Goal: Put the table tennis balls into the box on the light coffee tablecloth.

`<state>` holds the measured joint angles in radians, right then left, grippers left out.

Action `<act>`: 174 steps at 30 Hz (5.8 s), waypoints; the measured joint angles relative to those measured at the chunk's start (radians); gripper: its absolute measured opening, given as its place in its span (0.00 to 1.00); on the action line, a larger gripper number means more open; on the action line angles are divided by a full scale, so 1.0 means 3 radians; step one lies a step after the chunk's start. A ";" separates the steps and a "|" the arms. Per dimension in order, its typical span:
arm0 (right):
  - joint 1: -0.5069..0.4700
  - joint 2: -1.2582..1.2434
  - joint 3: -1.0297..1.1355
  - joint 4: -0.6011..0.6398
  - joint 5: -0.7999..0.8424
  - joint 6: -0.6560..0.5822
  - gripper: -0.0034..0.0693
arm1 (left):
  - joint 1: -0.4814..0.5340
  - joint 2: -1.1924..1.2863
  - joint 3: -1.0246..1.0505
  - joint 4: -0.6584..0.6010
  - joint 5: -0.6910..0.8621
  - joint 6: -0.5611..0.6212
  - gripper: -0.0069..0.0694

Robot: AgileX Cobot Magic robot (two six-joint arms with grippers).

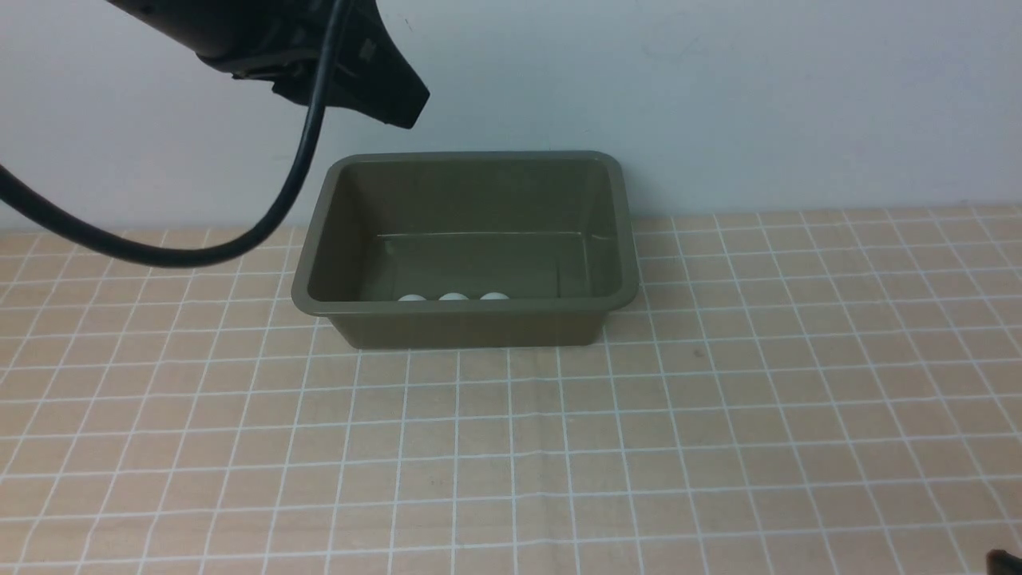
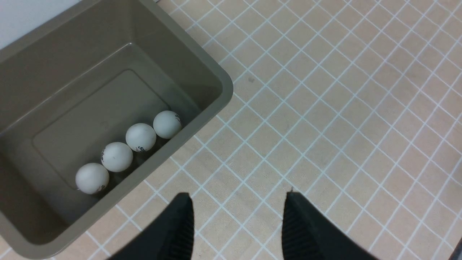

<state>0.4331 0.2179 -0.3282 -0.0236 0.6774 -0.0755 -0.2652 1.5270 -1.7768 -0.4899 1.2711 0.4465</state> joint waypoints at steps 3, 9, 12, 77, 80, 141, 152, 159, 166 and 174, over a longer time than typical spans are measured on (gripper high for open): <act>0.0000 0.0000 0.0000 0.0079 0.0001 0.0000 0.65 | 0.0000 0.0000 0.0000 0.0003 0.0000 0.0000 0.45; 0.0000 0.0000 -0.0096 0.0049 0.0017 0.0000 0.65 | 0.0000 0.0000 0.0000 0.0000 0.0000 0.0000 0.45; 0.0000 0.0012 -0.0133 0.0079 0.0017 0.0000 0.65 | 0.0000 0.0000 0.0000 0.0000 0.0000 0.0004 0.45; 0.0010 -0.0127 0.0548 0.0361 -0.1524 0.0000 0.65 | 0.0000 0.0000 0.0000 -0.0069 0.0000 0.0034 0.45; 0.0010 -0.0127 0.0548 0.0361 -0.1524 0.0000 0.65 | 0.0000 0.0000 0.0000 -0.0083 0.0000 0.0040 0.45; 0.0010 -0.0127 0.0554 0.0361 -0.1524 0.0000 0.65 | 0.1187 -0.4091 0.4811 -0.0043 -0.2824 0.0759 0.45; 0.0010 -0.0127 0.0554 0.0361 -0.1524 0.0000 0.65 | 0.1185 -0.4454 0.5131 -0.0029 -0.2839 0.0740 0.45; 0.0010 -0.0127 0.0554 0.0361 -0.1527 0.0000 0.65 | 0.1185 -0.4477 0.5243 0.0319 -0.2866 0.0571 0.45; 0.0010 -0.0127 0.0554 0.0361 -0.1527 0.0000 0.65 | 0.1185 -0.4793 0.5649 0.1478 -0.2758 -0.1123 0.45; 0.0010 -0.0127 0.0554 0.0361 -0.1527 0.0000 0.65 | 0.1185 -0.5107 0.5932 0.1502 -0.2770 -0.1142 0.45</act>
<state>0.4361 0.1799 -0.1619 0.0846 0.2195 -0.0755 0.0904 -0.0051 0.0027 -0.0393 0.4399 0.1038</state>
